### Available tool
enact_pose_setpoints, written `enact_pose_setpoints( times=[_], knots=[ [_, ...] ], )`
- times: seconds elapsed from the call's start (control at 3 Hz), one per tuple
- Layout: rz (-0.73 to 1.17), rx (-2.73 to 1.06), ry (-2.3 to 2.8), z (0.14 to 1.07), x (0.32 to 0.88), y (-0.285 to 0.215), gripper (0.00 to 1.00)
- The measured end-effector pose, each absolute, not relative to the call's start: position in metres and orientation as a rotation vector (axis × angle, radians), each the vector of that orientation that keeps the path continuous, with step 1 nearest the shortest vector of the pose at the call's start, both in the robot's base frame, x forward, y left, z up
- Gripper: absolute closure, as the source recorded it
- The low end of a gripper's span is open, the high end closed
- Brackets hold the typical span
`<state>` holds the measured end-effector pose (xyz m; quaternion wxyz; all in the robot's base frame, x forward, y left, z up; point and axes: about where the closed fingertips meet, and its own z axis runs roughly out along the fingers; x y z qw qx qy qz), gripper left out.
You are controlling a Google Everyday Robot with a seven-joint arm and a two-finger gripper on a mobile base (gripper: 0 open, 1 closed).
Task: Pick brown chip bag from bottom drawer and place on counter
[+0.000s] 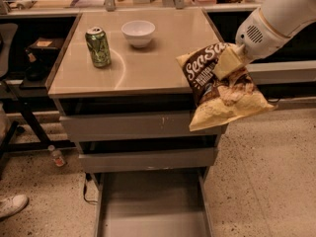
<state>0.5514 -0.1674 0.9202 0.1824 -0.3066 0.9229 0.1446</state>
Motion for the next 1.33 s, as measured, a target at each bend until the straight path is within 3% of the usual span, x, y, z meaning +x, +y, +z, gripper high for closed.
enact_pose_setpoints(
  times=[1.33],
  knots=[
    [0.451,-0.999,2.578,0.943,0.678,-0.098,1.0]
  ],
)
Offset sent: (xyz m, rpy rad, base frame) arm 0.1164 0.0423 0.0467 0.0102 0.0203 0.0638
